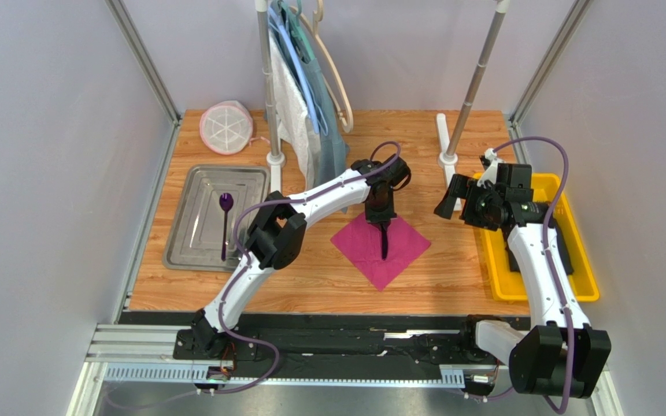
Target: Place the utensils on the paper napkin and roll it up
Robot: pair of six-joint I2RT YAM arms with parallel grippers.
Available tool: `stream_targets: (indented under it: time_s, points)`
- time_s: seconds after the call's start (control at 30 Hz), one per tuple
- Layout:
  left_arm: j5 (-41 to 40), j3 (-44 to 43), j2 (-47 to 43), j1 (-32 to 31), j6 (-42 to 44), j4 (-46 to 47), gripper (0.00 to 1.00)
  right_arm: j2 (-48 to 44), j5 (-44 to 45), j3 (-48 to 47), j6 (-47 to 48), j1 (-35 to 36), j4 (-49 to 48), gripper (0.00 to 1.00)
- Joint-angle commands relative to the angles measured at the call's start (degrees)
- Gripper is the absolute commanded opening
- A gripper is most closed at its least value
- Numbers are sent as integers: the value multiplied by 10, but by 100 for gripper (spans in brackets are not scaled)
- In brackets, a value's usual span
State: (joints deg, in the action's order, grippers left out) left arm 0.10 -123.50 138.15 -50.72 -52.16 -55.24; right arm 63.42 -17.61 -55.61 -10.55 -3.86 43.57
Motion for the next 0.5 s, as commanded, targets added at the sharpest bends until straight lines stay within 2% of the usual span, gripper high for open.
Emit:
stream_targets:
  time_s: [0.0, 0.47]
  points:
    - [19, -30, 5, -1, -15, 14, 0, -15, -8, 9, -4, -2, -22, 100]
    - [19, -29, 14, 9, -16, 19, 0, -29, -16, 24, -6, -3, -29, 100]
